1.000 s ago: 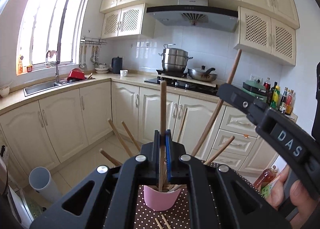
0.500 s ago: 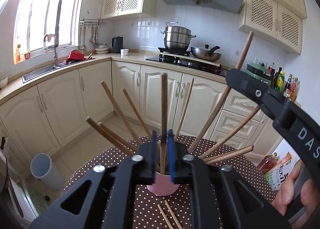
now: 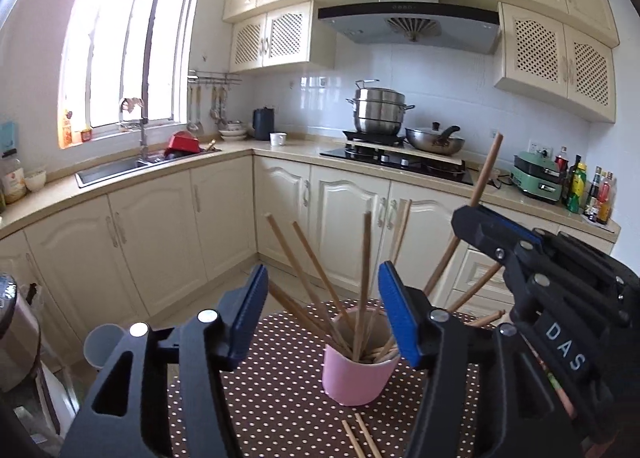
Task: Organize utensils
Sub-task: 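Open the left tool to drop its chopstick into the cup while the right tool releases its chopstick, then move both open tools back down to the last two chopsticks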
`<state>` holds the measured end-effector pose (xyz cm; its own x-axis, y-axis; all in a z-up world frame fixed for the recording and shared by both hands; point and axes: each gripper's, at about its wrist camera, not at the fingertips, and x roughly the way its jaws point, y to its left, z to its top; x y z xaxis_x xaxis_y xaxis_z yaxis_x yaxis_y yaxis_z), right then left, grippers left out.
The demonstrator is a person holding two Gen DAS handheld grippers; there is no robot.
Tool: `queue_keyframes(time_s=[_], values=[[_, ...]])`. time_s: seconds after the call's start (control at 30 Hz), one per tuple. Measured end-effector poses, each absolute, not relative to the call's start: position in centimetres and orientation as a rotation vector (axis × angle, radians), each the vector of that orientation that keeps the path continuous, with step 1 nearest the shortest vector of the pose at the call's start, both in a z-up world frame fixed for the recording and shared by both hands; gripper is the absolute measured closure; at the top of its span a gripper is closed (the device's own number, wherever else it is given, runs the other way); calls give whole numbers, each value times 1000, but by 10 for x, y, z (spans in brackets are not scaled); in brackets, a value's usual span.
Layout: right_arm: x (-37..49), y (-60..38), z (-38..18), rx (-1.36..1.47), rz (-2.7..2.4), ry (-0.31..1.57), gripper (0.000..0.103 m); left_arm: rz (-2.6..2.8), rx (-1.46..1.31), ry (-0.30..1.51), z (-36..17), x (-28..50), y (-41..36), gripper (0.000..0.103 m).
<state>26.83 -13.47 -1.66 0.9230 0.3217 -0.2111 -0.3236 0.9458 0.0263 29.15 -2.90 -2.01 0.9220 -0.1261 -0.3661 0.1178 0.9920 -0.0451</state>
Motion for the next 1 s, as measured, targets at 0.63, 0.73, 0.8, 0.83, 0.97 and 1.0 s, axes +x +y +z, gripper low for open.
queue_keyframes(time_s=[0.63, 0.73, 0.8, 0.83, 0.97, 1.0], values=[[277, -118, -28, -47, 366, 360, 95, -60, -49, 377, -9, 274, 5, 42], [280, -113, -34, -64, 355, 389, 95, -50, -46, 379, -9, 269, 10, 42], [283, -113, -38, -56, 354, 421, 94, -46, -46, 383, -8, 267, 13, 42], [284, -112, -41, -53, 355, 435, 94, -45, -45, 384, -7, 266, 14, 42], [277, -116, -37, -35, 344, 418, 83, -47, -42, 390, -5, 262, 16, 41], [275, -117, -34, -30, 342, 412, 65, -44, -40, 385, -3, 260, 17, 41]])
